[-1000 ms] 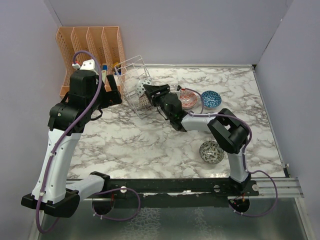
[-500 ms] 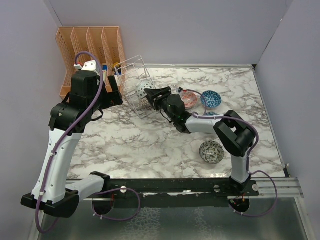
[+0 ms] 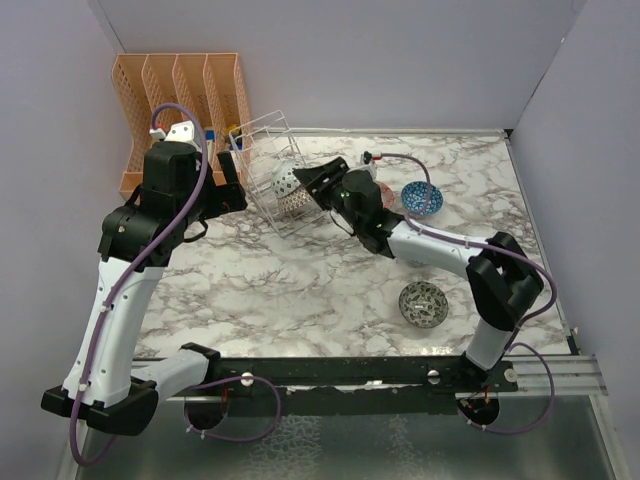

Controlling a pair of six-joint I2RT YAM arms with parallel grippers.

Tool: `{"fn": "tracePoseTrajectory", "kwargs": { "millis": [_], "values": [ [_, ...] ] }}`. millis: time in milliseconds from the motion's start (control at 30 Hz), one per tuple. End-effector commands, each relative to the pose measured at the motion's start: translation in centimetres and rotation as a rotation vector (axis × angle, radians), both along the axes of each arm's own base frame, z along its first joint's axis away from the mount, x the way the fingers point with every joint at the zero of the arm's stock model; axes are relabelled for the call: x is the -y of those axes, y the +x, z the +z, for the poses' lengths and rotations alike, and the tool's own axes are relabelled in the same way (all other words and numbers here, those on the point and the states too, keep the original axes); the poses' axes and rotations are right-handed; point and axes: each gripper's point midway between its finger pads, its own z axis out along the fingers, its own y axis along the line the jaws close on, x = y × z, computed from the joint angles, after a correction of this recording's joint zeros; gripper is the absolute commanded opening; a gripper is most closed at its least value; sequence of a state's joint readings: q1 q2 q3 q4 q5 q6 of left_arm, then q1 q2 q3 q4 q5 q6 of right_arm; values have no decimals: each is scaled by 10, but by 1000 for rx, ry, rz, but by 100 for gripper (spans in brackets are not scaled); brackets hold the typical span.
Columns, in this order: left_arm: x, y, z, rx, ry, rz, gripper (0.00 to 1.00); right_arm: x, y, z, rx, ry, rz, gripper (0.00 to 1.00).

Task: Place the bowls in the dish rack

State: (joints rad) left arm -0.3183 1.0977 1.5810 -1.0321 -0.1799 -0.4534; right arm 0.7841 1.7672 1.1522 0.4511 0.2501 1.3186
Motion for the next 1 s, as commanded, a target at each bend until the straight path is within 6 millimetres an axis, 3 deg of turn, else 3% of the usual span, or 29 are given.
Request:
{"fn": "tracePoseTrajectory", "kwargs": {
  "millis": [0,200,300,533,733,967],
  "values": [
    [0,-3,12,41,-3,-9,99,24,14,-4,-19,-258,-52,49],
    [1,-3,11,37,-2,-11,99,51,25,-27,-148,-362,-122,48],
    [1,-1,10,33,0,-11,99,55,34,-32,-171,-357,-113,48],
    [2,2,9,25,6,-8,99,39,56,-33,-108,-174,51,48],
    [1,5,7,15,14,-4,99,22,60,-27,-52,1,157,47],
    [3,9,7,11,17,-5,99,6,65,-31,-68,80,207,47]
  ]
}}
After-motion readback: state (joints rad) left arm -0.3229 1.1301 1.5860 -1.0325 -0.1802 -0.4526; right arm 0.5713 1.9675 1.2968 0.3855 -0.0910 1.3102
